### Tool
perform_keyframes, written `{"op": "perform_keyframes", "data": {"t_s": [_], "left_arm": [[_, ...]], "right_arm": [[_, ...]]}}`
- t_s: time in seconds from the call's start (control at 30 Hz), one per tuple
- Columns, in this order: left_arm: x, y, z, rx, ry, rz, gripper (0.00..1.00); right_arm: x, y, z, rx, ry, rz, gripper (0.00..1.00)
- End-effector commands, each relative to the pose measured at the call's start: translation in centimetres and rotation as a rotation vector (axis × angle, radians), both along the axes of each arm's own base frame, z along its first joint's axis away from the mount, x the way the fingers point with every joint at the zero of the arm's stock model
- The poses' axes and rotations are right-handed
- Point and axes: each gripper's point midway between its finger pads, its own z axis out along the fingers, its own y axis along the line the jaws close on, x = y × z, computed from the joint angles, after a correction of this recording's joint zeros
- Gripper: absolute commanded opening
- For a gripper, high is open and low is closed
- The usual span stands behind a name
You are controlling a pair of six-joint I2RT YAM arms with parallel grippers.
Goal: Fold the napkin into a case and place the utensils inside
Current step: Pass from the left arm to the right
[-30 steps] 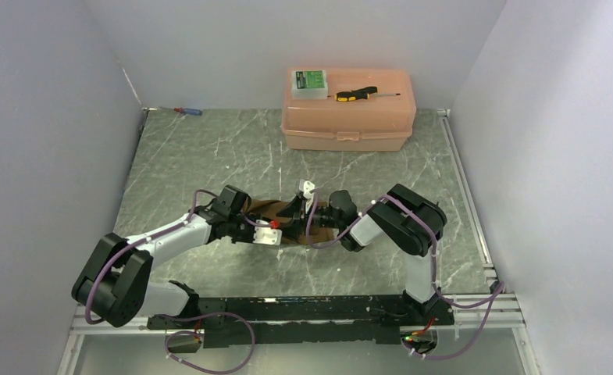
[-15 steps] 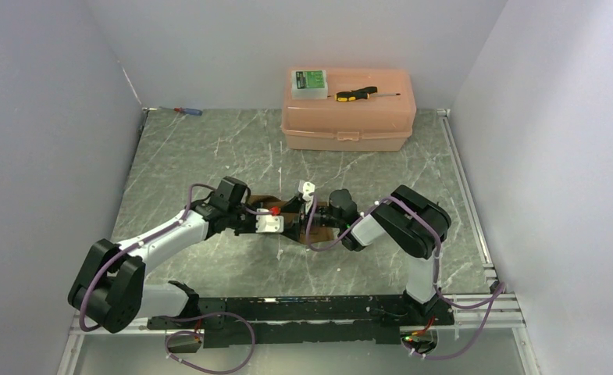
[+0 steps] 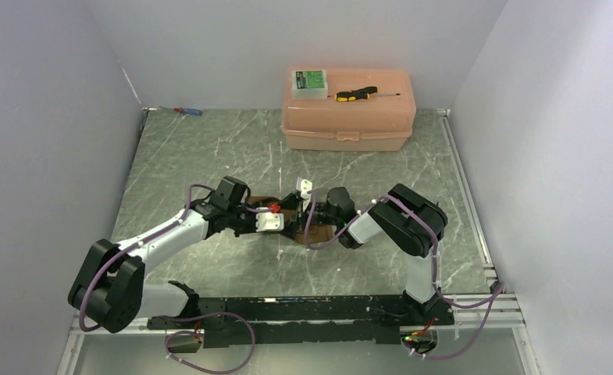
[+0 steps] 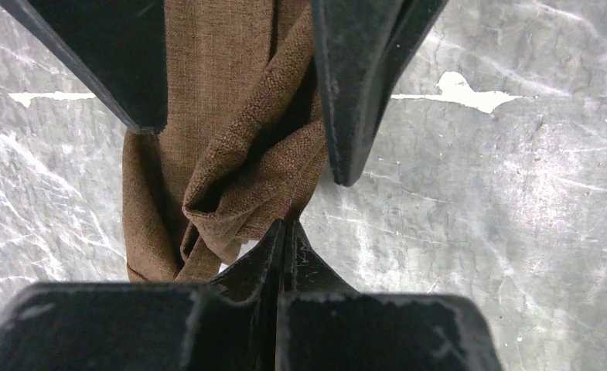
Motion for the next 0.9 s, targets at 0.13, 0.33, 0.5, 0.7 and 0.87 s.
{"op": "perform_keyframes", "data": {"t_s": [0.13,0.33,0.5,0.7,0.87], "left_arm": [[1.2,-1.0,2.7,-0.078,-0.018,0.073,0.03],[1.0,-1.1,2.9,-0.1,0.023,0.114,0.03],[0.9,-1.2,3.1,-0.11,0.042,0.137,0.03],[1.1,-1.3,3.3,-0.118,0.05,0.161,0.03],[1.5,-1.2,3.5,-0.127,0.041,0.19,0.03]], "right_arm": [[0.7,-0.9,1.3,-0.015,-0.157,-0.08,0.77],[0.5,-0.9,0.6,-0.078,-0.245,-0.151,0.78],[0.5,0.1,0.5,-0.089,-0.297,-0.171,0.8],[-0.2,0.7,0.3,-0.089,-0.313,-0.149,0.81],[-0.5,1.2,-0.4,-0.126,-0.349,-0.16,1.0]]}}
